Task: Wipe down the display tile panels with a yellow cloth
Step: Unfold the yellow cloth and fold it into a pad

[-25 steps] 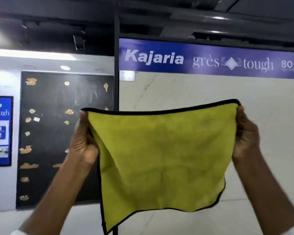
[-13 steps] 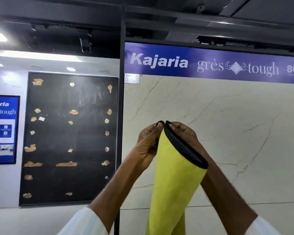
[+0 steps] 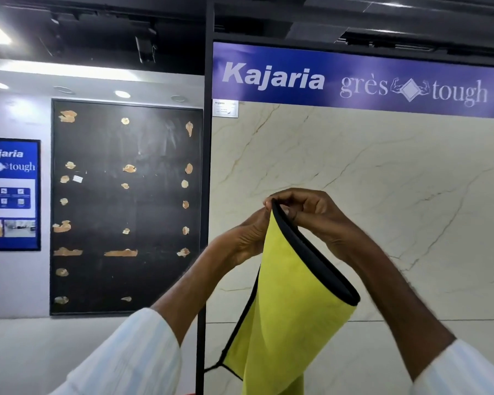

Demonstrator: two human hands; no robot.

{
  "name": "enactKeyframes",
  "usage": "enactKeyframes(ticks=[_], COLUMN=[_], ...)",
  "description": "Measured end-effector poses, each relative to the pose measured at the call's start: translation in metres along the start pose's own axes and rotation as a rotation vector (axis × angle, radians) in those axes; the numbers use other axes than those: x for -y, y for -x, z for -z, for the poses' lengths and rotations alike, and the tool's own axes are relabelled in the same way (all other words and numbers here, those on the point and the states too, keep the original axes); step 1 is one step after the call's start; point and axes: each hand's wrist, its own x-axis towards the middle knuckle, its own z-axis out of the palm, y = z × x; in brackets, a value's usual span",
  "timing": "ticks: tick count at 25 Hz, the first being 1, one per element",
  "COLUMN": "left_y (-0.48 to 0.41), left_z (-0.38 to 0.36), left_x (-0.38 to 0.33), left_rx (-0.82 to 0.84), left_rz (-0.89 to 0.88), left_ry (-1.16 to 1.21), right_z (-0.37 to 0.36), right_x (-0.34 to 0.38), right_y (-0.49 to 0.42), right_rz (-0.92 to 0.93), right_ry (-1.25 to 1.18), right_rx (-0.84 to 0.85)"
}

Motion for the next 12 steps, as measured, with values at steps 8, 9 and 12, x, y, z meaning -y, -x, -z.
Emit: enactKeyframes(ticks=[8,9,12], left_y=[0.032,0.047,0.087], left_z=[0.020,0.021,0.024], left_x=[0.032,0.035,0.060], left_rx=[-0.361,-0.391,-0.490], left_rz=[0.104,0.082,0.040], left_ry=[0.035,0.019,-0.105], right_z=[0.017,0.020,0.024], right_x=[-0.031,-0.031,-0.034], right_y=[-0.002,-0.003,-0.006], right_rz=[-0.025,-0.023,0.023], right_ry=[0.561,0.618,0.730], right_rx=[-0.442,-0.486,-0.558])
